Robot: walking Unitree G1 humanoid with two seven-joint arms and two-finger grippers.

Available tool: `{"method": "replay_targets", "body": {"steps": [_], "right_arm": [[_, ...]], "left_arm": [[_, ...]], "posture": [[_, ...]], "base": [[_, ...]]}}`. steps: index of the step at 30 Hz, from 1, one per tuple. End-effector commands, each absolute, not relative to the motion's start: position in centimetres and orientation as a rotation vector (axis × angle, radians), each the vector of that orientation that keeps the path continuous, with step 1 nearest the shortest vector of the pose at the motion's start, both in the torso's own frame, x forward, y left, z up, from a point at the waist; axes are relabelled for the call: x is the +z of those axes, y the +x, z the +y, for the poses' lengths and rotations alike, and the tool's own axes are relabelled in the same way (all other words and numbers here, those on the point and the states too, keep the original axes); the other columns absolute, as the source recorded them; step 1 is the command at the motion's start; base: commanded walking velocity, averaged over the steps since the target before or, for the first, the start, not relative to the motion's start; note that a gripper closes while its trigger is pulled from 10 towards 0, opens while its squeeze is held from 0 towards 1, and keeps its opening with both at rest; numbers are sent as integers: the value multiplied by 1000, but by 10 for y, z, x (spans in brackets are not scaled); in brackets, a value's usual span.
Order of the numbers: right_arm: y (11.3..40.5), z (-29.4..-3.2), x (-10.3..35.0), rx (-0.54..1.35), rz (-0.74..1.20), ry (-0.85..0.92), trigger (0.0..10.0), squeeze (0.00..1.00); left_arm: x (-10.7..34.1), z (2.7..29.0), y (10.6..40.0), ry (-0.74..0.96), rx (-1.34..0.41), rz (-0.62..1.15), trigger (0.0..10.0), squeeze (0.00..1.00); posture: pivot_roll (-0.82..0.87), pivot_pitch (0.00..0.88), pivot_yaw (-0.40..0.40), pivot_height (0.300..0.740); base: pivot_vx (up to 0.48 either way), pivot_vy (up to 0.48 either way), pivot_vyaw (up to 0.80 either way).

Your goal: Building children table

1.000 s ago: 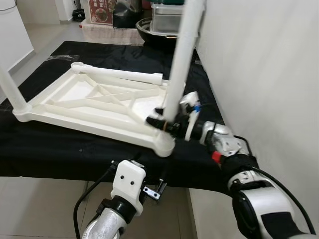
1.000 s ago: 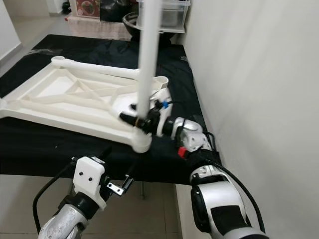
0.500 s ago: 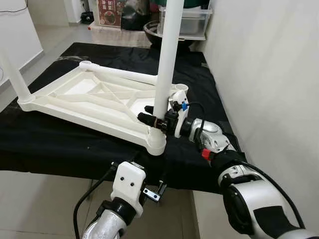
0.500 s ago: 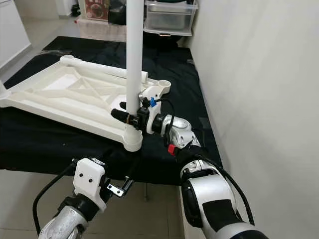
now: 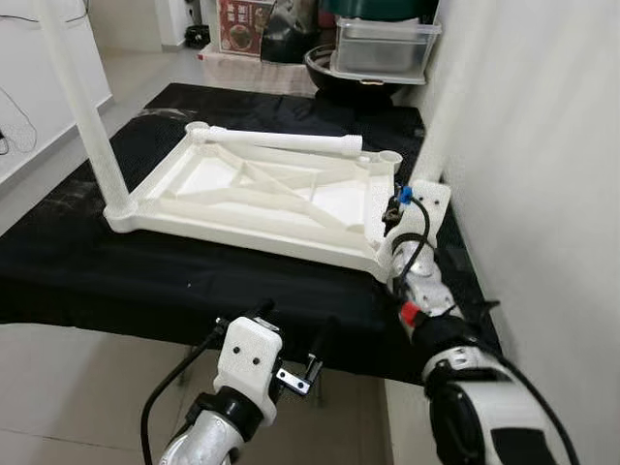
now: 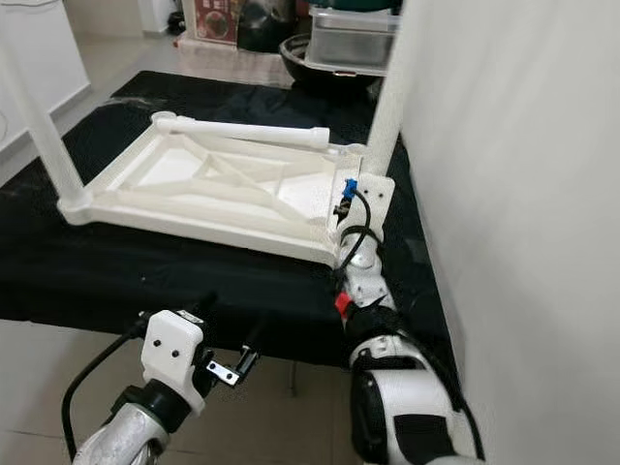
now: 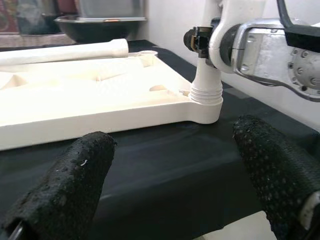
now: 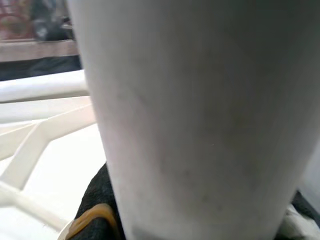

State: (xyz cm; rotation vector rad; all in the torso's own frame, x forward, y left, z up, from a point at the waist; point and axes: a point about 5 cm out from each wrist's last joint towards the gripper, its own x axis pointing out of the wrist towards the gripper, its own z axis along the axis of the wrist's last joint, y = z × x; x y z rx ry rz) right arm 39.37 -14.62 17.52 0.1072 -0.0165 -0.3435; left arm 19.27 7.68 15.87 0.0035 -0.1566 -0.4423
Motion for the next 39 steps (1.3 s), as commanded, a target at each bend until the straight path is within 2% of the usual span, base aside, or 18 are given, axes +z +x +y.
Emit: {"method": "replay_targets", "body": {"steps": [1, 3, 4, 5, 6, 9, 10, 13, 14, 16, 17, 21, 24, 25, 35, 36, 37, 39], "right_arm": [[388, -140, 150, -367, 109, 143, 2902, 0], [389, -134, 151, -343, 98, 166, 2902, 0], [391, -126, 160, -280, 45, 200, 10000, 0], [393, -120, 169, -227, -13, 201, 10000, 306], [393, -118, 177, -196, -66, 184, 10000, 1000], [393, -119, 185, -178, -125, 135, 10000, 1000], [394, -121, 187, -171, -140, 125, 10000, 624], [394, -121, 189, -140, -154, 126, 10000, 624], [395, -124, 196, -95, -198, 124, 10000, 0], [398, -127, 206, 149, -242, 94, 10000, 0], [398, -127, 206, 149, -242, 94, 10000, 0], [397, -123, 205, 421, -203, 137, 10000, 0], [386, -111, 192, 844, -64, 211, 10000, 0], [384, -109, 190, 908, -45, 218, 10000, 0], [376, -87, 175, 1092, 35, 5, 10000, 0], [377, -84, 177, 1098, 27, 14, 3961, 0], [379, -82, 183, 1079, 0, 46, 0, 0], [383, -82, 188, 1031, -27, 75, 0, 0]], "left_arm": [[156, 75, 191, 13, -453, -144, 10000, 0], [156, 75, 191, 13, -453, -144, 10000, 0], [156, 75, 191, 12, -454, -143, 10000, 0], [156, 75, 191, 12, -454, -142, 10000, 0], [156, 75, 191, 11, -454, -142, 10000, 0], [156, 75, 192, 10, -454, -141, 10000, 0], [156, 74, 192, 10, -455, -141, 10000, 0], [156, 74, 192, 10, -455, -141, 10000, 0], [156, 74, 192, 10, -455, -141, 10000, 0], [157, 74, 192, 8, -452, -142, 10000, 0], [157, 74, 192, 8, -452, -142, 10000, 0], [157, 74, 193, 7, -451, -143, 10000, 0], [157, 74, 193, 7, -453, -145, 10000, 0], [157, 74, 193, 7, -454, -145, 10000, 0], [157, 75, 193, 9, -449, -144, 10000, 0], [157, 75, 193, 9, -449, -144, 10000, 0], [157, 75, 193, 8, -448, -144, 10000, 0], [157, 75, 193, 8, -447, -144, 10000, 0]], "posture": [[111, 67, -94, 740], [111, 67, -94, 740], [108, 70, -93, 740], [109, 72, -96, 740], [109, 74, -96, 740], [107, 75, -96, 740], [107, 75, -95, 740], [109, 77, -97, 740], [113, 77, -95, 740], [113, 80, -95, 740], [113, 80, -95, 740], [108, 80, -95, 740], [113, 85, -95, 740], [113, 85, -95, 740], [118, 89, -95, 740], [118, 89, -95, 740], [121, 93, -96, 740], [120, 93, -98, 740]], "base": [[0, 0, 0], [0, 0, 0], [0, 0, 0], [0, 0, 0], [0, 0, 0], [0, 0, 0], [0, 0, 0], [0, 0, 0], [0, 0, 0], [0, 0, 0], [0, 0, 0], [0, 0, 0], [0, 0, 0], [0, 0, 0], [0, 0, 0], [0, 0, 0], [0, 0, 0], [0, 0, 0]]}}
